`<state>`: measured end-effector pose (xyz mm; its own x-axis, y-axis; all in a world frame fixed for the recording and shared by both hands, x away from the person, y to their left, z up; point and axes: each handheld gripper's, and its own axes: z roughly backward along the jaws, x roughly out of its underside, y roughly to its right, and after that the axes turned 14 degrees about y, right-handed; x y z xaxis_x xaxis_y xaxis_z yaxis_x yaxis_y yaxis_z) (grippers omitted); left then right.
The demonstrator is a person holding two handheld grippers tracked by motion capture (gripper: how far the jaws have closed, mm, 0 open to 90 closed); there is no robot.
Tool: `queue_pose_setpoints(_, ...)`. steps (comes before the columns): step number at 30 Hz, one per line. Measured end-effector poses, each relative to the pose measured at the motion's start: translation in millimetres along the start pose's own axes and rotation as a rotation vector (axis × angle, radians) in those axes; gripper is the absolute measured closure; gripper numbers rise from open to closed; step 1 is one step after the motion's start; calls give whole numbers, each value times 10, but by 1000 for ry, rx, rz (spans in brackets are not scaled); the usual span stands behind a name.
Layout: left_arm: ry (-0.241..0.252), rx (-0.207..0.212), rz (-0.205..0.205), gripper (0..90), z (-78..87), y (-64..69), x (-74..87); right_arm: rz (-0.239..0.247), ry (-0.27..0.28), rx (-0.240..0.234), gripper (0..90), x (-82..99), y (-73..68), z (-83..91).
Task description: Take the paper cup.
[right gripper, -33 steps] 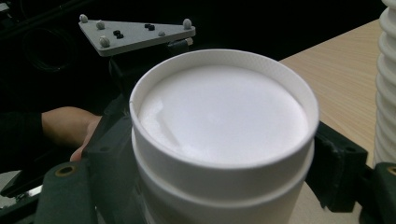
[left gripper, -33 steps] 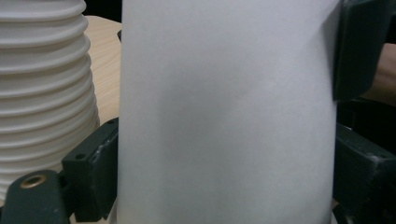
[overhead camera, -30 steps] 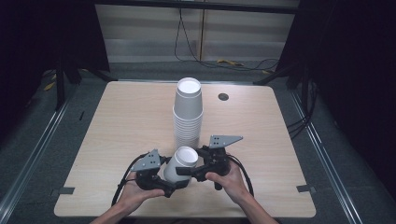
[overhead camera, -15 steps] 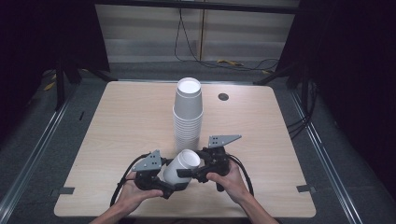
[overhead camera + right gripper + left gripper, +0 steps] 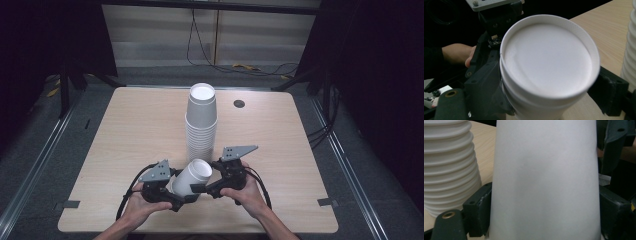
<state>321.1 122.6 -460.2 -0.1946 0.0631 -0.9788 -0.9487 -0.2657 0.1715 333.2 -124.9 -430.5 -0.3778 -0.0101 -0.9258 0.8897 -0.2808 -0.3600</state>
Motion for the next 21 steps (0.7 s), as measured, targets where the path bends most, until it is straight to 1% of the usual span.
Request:
queue_pose_setpoints(5,3,-17,7,153,63,-37,-18,6,-3,24,144,-9,16,43)
queue_pose_setpoints(7,1,-26,5,153,86,-50,-25,7,-8,29,145,-14,20,64)
queue_pose_setpoints(9,-2,-33,10,153,100,-61,-26,13,-7,32,150,-20,20,87)
queue_pose_setpoints(10,-10,-33,5,153,110,-71,-29,15,-2,34,151,-25,20,99)
queue_pose_setpoints(13,-14,-38,10,153,131,-81,-43,27,16,45,151,-35,23,130)
queue_pose_setpoints(15,-24,-40,6,153,145,-88,-55,38,35,63,142,-39,24,153)
queue_pose_setpoints(16,-25,-44,9,153,149,-90,-55,33,39,74,142,-41,26,160)
queue_pose_setpoints(21,-52,-51,1,153,155,-97,-73,45,25,86,160,-46,30,196)
